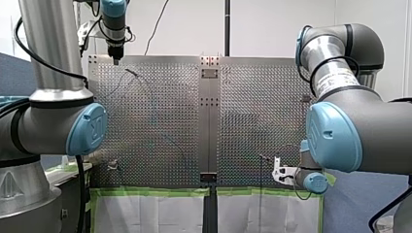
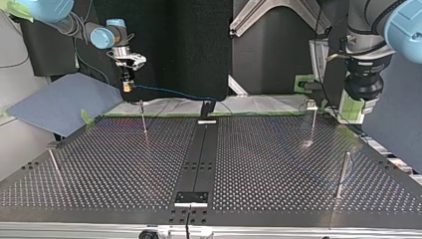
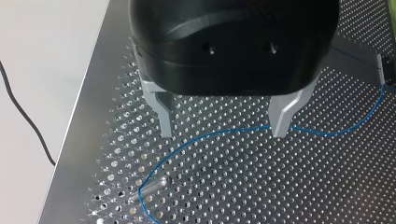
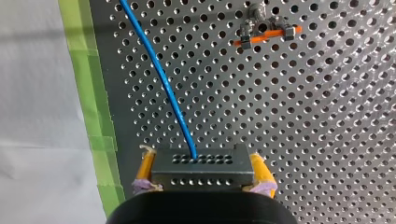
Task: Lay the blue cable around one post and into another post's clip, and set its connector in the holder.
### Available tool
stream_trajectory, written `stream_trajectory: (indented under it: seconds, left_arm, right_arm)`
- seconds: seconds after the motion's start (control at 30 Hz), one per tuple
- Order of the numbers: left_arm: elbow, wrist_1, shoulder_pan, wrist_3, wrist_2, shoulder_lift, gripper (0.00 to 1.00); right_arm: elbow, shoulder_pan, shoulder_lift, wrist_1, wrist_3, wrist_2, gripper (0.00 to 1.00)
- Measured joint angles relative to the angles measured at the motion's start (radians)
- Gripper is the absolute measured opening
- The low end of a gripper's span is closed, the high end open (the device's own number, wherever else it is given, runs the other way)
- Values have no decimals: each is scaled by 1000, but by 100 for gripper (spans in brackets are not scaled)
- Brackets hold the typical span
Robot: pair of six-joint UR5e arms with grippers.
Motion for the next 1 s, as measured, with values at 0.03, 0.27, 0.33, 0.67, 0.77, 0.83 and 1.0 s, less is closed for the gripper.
stream_trajectory:
  seconds: [0.03,0.27,0.33,0.67,0.77,0.83,1.0]
  left_arm:
    - [0,0,0,0,0,0,99]
    - [0,6,-3,6,5,3,99]
    - [0,17,-5,17,16,4,99]
    - [-67,101,-48,34,99,-38,99]
    - [-95,128,-74,21,127,-61,99]
    - [-112,145,-91,18,138,-76,99]
    - [-150,184,-129,9,120,-114,99]
  right_arm:
    - [0,0,0,0,0,0,0]
    - [0,0,0,0,0,0,0]
    - [0,0,0,0,-1,0,0]
    - [0,0,-1,9,-13,7,0]
    - [0,0,-1,17,-21,12,0]
    - [0,0,-2,22,-27,13,0]
    - [0,0,-2,28,-32,14,0]
